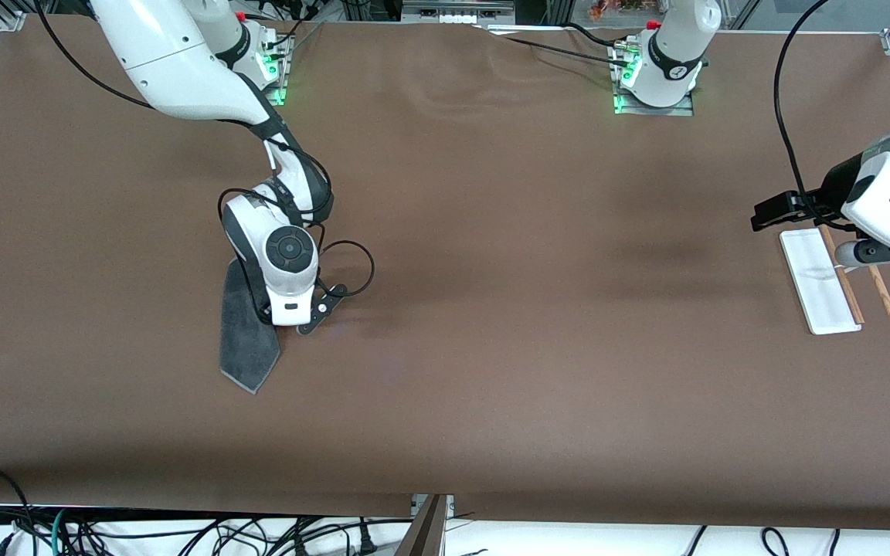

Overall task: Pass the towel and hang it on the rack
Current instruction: 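Close the right gripper on the towel corner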

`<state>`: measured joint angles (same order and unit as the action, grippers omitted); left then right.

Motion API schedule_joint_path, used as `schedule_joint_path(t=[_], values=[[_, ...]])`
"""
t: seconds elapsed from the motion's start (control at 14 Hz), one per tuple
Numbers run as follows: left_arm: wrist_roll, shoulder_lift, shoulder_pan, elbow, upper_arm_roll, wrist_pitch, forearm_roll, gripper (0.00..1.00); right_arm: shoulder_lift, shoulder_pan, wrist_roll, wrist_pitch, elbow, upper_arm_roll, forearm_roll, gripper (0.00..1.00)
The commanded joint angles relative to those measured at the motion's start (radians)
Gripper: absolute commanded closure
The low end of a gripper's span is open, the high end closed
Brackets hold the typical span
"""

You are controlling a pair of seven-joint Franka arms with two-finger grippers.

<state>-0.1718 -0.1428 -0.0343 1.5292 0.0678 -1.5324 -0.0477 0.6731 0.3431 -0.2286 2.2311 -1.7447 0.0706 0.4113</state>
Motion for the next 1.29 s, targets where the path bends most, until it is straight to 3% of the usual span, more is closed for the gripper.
schedule_joint_path(t=[0.0, 0.29, 0.57, 0.71, 1.07, 1.21], values=[[-0.011, -0.003, 0.004, -0.015, 0.0, 0.014, 0.006, 0.0, -0.021, -0.007, -0.003, 0.019, -0.024, 0.001, 0.02, 0.26], [-0.011, -0.003, 0.004, -0.014, 0.0, 0.014, 0.006, 0.0, -0.021, -0.007, -0.003, 0.019, -0.024, 0.001, 0.02, 0.46], [-0.009, -0.003, 0.002, -0.014, 0.0, 0.014, 0.006, 0.0, -0.026, -0.007, 0.006, 0.01, -0.024, 0.001, 0.02, 0.77], [-0.011, -0.004, 0.002, -0.014, 0.0, 0.014, 0.006, 0.0, -0.033, -0.007, 0.012, 0.007, -0.024, 0.001, 0.015, 0.86], [-0.011, -0.003, 0.002, -0.014, 0.0, 0.014, 0.006, 0.0, -0.139, -0.015, 0.038, -0.001, -0.021, 0.014, -0.002, 0.95], [-0.011, -0.003, 0.002, -0.014, 0.0, 0.014, 0.006, 0.0, -0.177, -0.018, 0.106, -0.002, -0.009, 0.05, -0.095, 0.95]])
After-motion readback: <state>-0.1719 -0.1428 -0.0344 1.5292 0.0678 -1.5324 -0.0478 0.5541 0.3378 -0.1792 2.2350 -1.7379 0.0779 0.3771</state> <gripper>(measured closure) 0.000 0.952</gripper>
